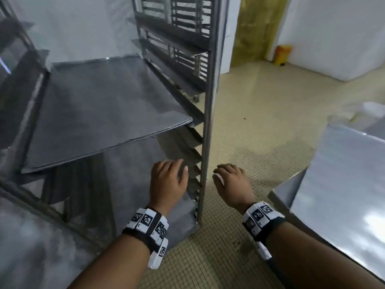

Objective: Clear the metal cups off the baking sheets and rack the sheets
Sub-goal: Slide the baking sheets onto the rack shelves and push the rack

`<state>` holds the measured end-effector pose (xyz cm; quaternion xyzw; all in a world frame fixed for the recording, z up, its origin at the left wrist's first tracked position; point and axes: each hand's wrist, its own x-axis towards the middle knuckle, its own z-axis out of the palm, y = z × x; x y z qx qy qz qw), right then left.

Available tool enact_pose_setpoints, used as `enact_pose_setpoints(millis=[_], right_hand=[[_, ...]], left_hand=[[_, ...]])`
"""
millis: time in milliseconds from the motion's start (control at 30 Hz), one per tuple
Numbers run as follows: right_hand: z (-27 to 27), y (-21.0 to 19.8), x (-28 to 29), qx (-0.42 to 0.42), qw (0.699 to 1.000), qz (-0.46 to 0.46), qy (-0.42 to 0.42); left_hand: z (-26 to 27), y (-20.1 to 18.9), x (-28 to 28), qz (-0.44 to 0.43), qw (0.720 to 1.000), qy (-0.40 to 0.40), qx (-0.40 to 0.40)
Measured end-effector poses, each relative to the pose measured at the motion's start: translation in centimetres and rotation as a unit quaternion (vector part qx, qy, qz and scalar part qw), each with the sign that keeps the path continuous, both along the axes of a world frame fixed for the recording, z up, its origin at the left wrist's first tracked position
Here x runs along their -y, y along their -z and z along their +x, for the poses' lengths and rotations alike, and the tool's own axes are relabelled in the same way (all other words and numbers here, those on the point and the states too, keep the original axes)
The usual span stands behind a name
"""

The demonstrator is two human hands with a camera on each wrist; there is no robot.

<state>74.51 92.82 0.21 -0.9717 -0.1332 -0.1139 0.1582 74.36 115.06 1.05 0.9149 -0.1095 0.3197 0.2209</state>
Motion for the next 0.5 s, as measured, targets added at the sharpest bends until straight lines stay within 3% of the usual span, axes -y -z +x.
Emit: enact_pose_setpoints(millis=[67,133,233,367,500], right_hand=[[-2.3,0.8,4.9,-0.046,0.996,0.005,0.079],[-5.1,0.9,9.9,-0.086,0.984,0.017,0.155],[-10.0,1.7,17.4,-0.125,0.951,0.061,0.277],[-17.5,3.4,26.3,-0.146,0.887,0.099,0.427],[-24.6,4.5,33.9,-0.161,0.832,0.130,0.515]], left_hand=[[-0.1,0.1,4.2,-0.054,0.989,0.074,-0.115],[0.3,0.6,9.0,-0.084,0.954,0.138,-0.253],[0.3,1.6,17.0,-0.029,0.889,0.238,-0.391],[-2.0,2.3,27.6,0.012,0.833,0.337,-0.439],[-5.8,3.5,37.4,0.057,0.795,0.379,-0.470]])
